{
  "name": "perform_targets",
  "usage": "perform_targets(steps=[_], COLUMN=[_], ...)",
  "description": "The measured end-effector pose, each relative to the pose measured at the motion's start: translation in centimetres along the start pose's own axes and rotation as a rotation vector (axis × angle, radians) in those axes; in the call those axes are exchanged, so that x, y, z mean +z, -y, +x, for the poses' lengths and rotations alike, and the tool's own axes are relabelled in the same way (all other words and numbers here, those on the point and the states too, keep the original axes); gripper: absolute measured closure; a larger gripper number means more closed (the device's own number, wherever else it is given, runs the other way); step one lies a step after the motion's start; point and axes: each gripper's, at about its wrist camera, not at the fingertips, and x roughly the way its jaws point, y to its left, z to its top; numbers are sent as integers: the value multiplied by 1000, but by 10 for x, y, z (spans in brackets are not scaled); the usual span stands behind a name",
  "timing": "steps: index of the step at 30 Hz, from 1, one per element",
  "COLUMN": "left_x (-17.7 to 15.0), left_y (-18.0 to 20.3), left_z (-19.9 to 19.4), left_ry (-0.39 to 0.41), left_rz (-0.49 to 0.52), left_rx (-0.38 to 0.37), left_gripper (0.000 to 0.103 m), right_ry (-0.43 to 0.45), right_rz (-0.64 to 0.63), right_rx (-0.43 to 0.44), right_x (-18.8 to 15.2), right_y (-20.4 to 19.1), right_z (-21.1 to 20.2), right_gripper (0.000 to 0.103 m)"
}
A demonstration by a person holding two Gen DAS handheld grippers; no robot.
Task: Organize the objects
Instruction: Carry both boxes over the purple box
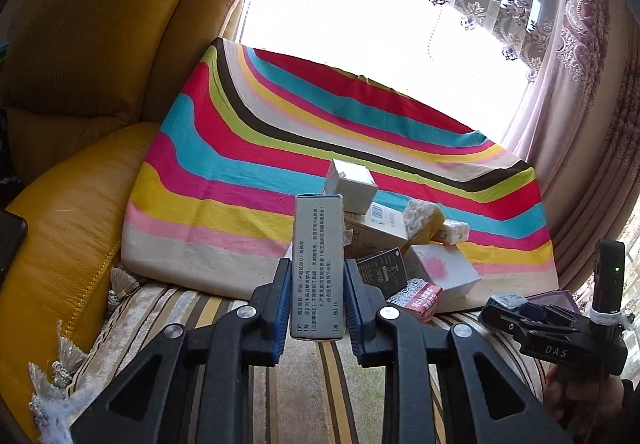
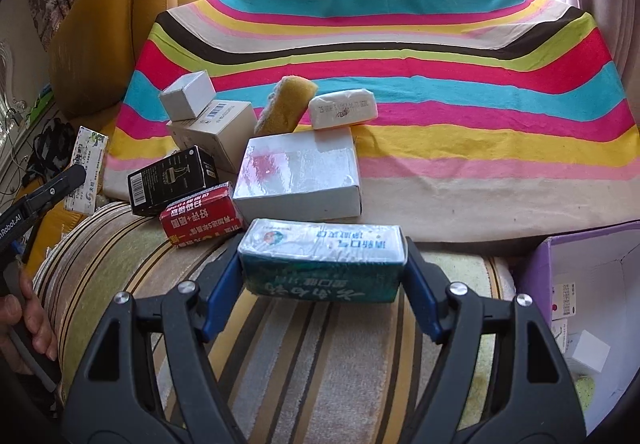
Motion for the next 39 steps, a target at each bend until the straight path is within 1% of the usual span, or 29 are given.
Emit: perform_targets(steps=[5, 8, 12, 19, 29, 33, 39], left_x=[-5, -11, -17, -28, -45, -52, -58], left_y=[20, 38, 60, 94, 145, 167, 190], left_z=[-5, -8, -8, -4, 9, 15, 21], left_ry=[12, 13, -1, -47, -137, -173, -209], left_rz=[31, 71, 131, 230, 337, 387, 427], left_rx=[-49, -77, -133, -209, -311, -349, -400], left_gripper=[77, 77, 77, 77, 77, 77, 77], right_ry=[13, 24, 39, 50, 69, 81, 93], right_rz=[34, 54, 80, 134, 203, 238, 294], right_rx=[0, 1, 2, -1, -15, -30, -89], right_x=[-8, -14, -21, -32, -45, -52, -67], right_y=[7, 12, 19, 36, 66, 84, 118], right_z=[-12, -20, -31, -46, -69, -83, -102], right_gripper=[27, 27, 27, 27, 27, 27, 27])
